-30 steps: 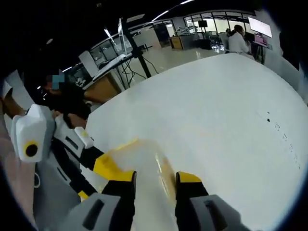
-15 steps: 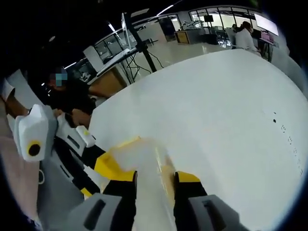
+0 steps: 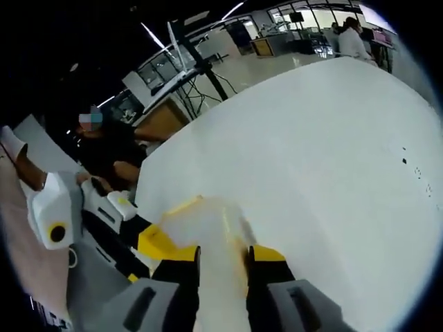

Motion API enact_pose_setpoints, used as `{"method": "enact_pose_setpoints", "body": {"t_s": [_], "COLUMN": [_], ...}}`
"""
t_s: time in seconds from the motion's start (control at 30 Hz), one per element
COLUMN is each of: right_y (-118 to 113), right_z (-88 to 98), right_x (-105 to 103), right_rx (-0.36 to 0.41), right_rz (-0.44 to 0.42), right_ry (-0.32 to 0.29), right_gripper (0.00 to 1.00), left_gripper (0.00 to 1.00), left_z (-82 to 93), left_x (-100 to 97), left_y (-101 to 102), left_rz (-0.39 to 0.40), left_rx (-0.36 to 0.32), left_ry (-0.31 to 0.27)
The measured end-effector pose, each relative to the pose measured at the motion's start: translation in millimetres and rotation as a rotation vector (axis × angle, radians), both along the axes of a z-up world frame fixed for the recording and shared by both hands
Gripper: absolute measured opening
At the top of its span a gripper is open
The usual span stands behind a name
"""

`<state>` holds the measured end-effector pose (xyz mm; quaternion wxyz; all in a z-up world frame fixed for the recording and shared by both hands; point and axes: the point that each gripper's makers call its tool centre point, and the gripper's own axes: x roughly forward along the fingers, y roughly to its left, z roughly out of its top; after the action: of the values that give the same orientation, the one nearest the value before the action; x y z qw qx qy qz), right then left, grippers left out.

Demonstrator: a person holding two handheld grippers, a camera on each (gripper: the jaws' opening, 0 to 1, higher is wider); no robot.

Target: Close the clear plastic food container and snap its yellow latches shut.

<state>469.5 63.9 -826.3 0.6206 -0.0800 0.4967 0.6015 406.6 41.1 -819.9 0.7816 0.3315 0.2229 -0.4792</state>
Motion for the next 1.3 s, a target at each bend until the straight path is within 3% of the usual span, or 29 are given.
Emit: {"method": "enact_pose_setpoints", "body": {"t_s": [0.17,0.3,0.8,1.2,1.3], "right_y": [2,6,9,10,10], "right_z": [0.2,0.0,1.6,3.4,4.1], "right_x": [-1,-1,5,11,14], "right_rx": [0.029,0.057,0.028,0.055,0.063], "right_rz": [0.002,-0.051,-0.098,-0.245,-0.297], "right_ry": [-0.021,-0.046,-0.12,-0.171,-0.181], "right_gripper": [0.24,0.27,0.33,0.37,0.37], "left_gripper": [0.37,0.37,0.38,0.4,0.45], "left_z": [-0.1,0.0,0.5,4.2,4.9], "left_x": [-0.4,-1.8,1.1,-1.2,-5.7], "left_y": [0,-2,-6,-7,-9], "left_rz": [0.009,0.017,0.054,0.014,0.002], "left_rx": [-0.005,-0.001,-0.018,-0.072,-0.094], "left_ry": [-0.006,-0.009,-0.012,0.005,0.04]}}
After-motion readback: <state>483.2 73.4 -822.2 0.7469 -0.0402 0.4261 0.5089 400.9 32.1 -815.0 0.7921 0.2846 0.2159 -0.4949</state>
